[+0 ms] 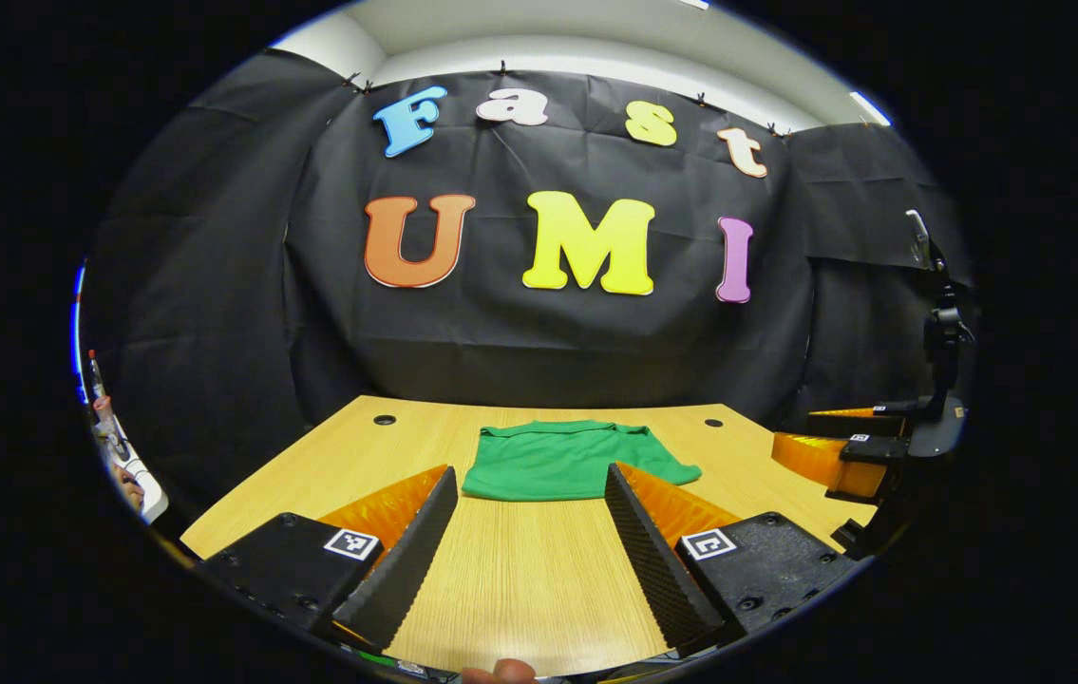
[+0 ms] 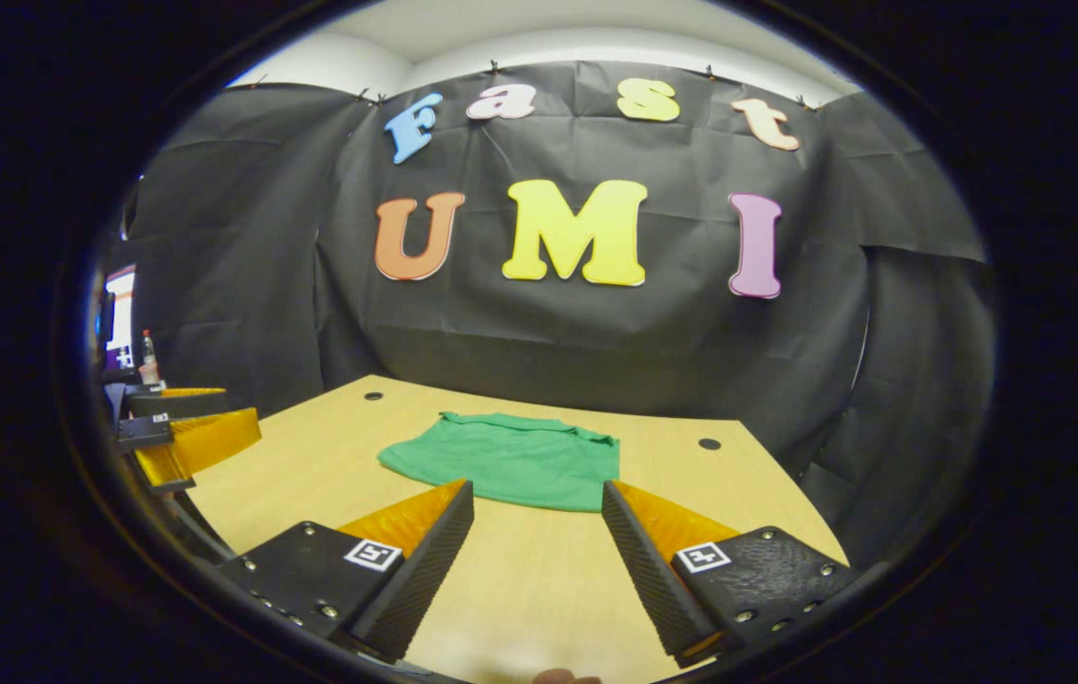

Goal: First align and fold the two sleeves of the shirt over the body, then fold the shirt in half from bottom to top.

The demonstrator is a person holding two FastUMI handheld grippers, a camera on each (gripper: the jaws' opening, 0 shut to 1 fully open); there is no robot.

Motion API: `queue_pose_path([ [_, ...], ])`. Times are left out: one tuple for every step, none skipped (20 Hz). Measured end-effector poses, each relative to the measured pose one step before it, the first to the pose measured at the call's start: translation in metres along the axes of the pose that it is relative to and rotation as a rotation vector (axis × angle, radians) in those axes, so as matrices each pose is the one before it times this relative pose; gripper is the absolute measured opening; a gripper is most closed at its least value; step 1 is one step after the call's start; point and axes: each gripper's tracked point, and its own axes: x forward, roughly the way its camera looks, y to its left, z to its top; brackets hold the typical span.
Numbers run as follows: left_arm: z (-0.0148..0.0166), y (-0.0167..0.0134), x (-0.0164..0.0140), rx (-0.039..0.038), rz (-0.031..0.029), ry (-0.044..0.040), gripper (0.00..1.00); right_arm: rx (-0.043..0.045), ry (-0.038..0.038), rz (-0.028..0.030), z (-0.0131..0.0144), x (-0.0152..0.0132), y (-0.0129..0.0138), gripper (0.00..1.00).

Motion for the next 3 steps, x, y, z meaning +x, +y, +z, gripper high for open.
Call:
queue_pose_path([
  [-0.00081,-0.0002,-0.00586,0.0055,0.00311,-0.00222,0.99,-0.00664,-0.01124,-0.00206,0.00112,-0.01044,0.00259,0.89],
  [0.00082,-0.00142,-0.00644,0.00433,0.00452,-0.00348,0.99,-0.00309,-0.01231,0.00627,0.00008,-0.00857,0.00368,0.89],
  [0.00098,-0.00022,-0.00514,0.00053,0.00471,-0.00146,0.99,-0.00411,-0.01225,0.00253,0.0027,-0.00769,0.00227,0.89],
])
